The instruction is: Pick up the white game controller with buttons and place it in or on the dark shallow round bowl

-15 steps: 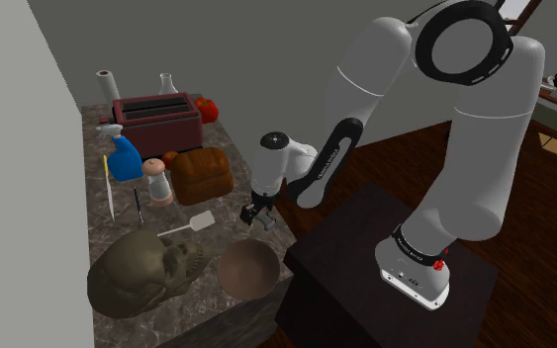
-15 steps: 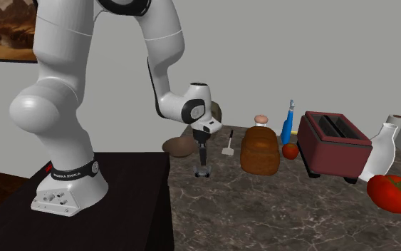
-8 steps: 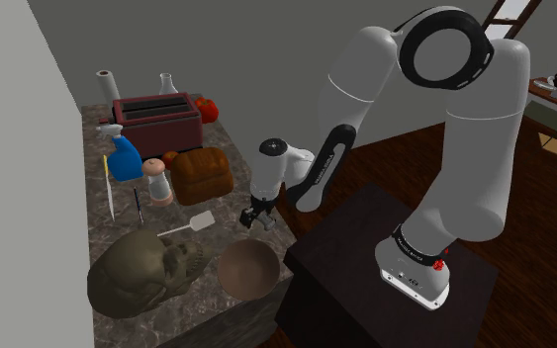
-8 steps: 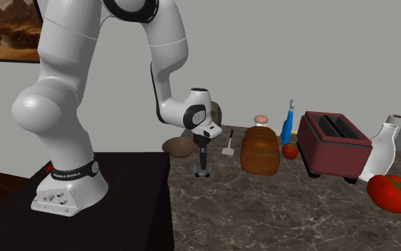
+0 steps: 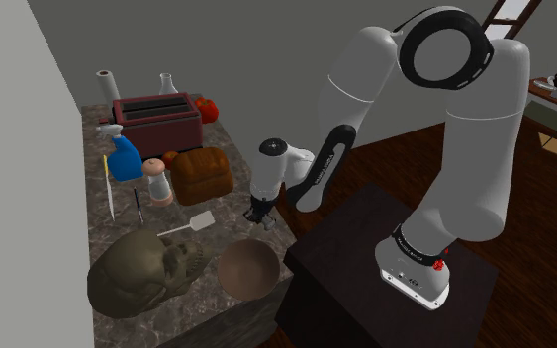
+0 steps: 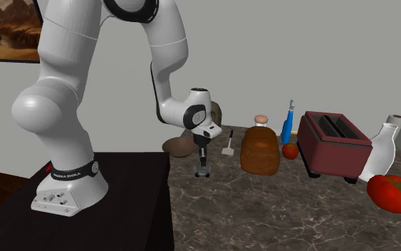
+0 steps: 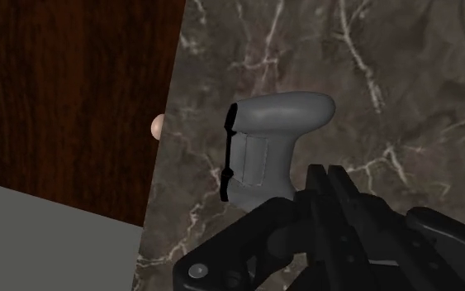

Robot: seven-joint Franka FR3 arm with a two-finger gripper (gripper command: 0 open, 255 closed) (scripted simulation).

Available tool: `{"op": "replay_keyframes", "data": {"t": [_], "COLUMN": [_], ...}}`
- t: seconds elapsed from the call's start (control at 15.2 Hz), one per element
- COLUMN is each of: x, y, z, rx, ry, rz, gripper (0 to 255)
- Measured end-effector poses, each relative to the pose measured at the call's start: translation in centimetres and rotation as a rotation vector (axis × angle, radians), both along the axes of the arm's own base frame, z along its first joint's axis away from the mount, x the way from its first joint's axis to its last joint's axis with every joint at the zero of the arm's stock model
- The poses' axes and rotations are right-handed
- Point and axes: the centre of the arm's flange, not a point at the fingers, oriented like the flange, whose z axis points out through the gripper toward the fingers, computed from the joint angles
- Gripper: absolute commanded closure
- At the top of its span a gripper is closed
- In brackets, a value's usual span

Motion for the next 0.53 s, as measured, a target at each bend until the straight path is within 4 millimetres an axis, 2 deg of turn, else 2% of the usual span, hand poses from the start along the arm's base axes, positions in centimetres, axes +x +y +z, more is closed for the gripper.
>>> {"op": "replay_keyframes", "data": {"t": [0.26, 0.33, 0.4, 0.53], "x": [0.0, 0.0, 0.0, -0.6], "y": [0.0, 0.0, 0.0, -1.4], "z": [0.0, 0.0, 0.0, 0.4], "rx": [0.0, 0.0, 0.0, 0.028], "ry": [0.0, 0.0, 0.0, 0.043], "rz": [0.0, 0.0, 0.0, 0.008], "gripper": [255, 0, 0, 0]}}
